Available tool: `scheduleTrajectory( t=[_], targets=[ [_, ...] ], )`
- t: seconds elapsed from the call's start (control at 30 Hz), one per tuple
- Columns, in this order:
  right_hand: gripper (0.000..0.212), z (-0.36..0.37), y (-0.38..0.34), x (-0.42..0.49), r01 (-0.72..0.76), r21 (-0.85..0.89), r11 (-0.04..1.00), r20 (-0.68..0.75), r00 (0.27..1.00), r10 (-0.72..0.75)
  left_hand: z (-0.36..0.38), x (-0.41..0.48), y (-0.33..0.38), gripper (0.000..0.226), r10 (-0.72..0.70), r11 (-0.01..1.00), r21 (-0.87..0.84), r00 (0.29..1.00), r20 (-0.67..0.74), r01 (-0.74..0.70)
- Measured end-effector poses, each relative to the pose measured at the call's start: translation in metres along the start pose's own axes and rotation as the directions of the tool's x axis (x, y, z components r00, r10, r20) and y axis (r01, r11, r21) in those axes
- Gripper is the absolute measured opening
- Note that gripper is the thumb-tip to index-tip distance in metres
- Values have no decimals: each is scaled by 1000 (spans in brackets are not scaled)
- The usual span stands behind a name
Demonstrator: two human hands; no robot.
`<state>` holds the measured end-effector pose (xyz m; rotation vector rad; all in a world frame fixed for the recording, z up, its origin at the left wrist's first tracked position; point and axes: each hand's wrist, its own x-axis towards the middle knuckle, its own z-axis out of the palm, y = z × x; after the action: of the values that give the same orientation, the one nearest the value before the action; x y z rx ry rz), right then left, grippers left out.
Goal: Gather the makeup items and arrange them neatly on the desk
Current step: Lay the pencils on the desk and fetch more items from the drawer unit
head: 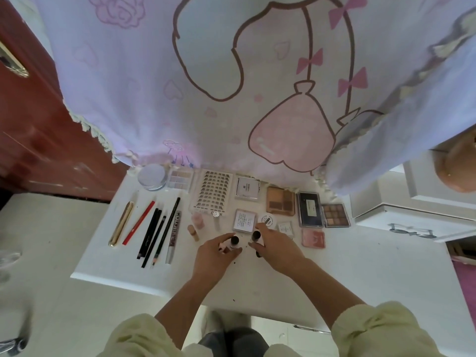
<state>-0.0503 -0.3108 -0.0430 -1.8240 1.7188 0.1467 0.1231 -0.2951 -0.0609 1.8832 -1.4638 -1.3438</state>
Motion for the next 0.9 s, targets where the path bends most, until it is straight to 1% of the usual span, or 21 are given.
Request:
scheduleTrajectory(
  t=[0.13,0.2,0.27,0.3,0.37,0.43,0.5,0.57,0.67,0.73,0.83,0.9],
  targets=[
    [48,-1,3,-7,-18,69,997,-49,999,21,-6,-5,-6,38,-22,999,-34,1000,-6,22],
    [49,-2,7,-15,-39,126,991,-71,996,48,-11,-9,-11,30,-40,998,-47,999,-10,39],
    [45,-1,13,-25,-89,194,977,-87,990,107,-17,-16,-21,16,-88,987,-131,996,5,88],
    [43,1,17,-29,-119,225,967,-91,986,143,-19,-20,-27,12,-107,977,-181,994,30,111],
    [41,6,21,-37,-170,262,950,-75,978,195,-23,-28,-37,17,-129,963,-226,988,84,145],
    [38,15,16,-43,-180,275,944,-46,979,200,-27,-34,-43,22,-109,968,-217,989,96,128],
    [35,23,4,-45,-144,283,948,-38,986,162,-31,-38,-44,21,-34,981,-188,996,84,49],
    [30,29,-12,-43,-89,244,966,-43,994,102,-33,-40,-45,24,24,988,-153,998,61,-15],
    [20,36,-37,-35,2,155,988,-49,999,6,-37,-42,-44,27,46,988,-146,999,10,-44],
    [19,42,-50,-31,61,88,994,-54,997,-57,-39,-42,-43,27,58,989,-138,998,-13,-59],
    [20,49,-58,-27,100,9,995,-46,994,-99,-42,-41,-47,28,68,988,-134,997,-22,-71],
    [20,53,-61,-27,100,-13,995,-34,994,-100,-44,-40,-51,27,74,989,-128,997,-29,-77]
  ],
)
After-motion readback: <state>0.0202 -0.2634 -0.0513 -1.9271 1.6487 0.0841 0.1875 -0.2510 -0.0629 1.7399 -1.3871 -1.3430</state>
